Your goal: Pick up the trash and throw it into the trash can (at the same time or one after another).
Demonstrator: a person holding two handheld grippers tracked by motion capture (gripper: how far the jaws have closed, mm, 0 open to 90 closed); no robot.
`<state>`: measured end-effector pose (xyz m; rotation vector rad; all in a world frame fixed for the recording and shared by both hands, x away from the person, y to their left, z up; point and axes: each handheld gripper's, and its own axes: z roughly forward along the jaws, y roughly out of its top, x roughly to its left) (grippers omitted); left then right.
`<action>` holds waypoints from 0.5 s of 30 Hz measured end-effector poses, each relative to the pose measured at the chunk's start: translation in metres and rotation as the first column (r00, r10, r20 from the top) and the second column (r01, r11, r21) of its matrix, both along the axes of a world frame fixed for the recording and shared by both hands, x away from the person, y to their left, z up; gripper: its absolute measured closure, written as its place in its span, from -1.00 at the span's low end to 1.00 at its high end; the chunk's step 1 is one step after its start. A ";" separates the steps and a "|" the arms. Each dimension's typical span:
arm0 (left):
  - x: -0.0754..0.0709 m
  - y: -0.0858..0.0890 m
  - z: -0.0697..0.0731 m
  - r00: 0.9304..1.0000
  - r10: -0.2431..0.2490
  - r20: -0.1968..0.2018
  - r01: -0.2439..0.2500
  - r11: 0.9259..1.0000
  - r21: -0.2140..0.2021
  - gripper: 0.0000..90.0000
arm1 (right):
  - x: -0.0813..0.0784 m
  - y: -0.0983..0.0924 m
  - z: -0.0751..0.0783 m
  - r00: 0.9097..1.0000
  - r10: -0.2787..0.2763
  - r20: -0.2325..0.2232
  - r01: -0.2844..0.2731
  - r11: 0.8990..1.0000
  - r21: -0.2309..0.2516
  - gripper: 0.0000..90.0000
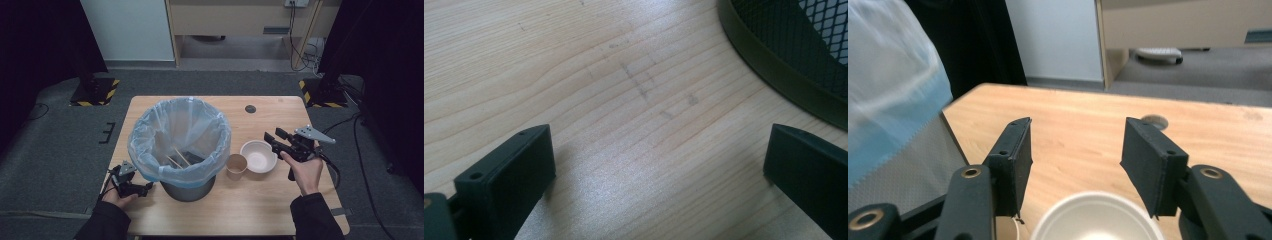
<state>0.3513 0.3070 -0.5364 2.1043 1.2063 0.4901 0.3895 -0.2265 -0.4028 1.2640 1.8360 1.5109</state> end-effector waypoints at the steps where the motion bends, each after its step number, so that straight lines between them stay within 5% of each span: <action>1: 0.000 0.000 0.000 1.000 0.000 0.000 0.000 1.000 0.000 -1.00 | 0.001 0.001 -0.003 1.000 0.002 -0.007 -0.002 1.000 -0.006 0.05; 15: 0.000 0.000 0.000 1.000 -0.001 0.000 0.001 1.000 0.000 -1.00 | 0.005 0.025 -0.031 0.991 0.076 -0.109 -0.082 0.995 -0.054 0.27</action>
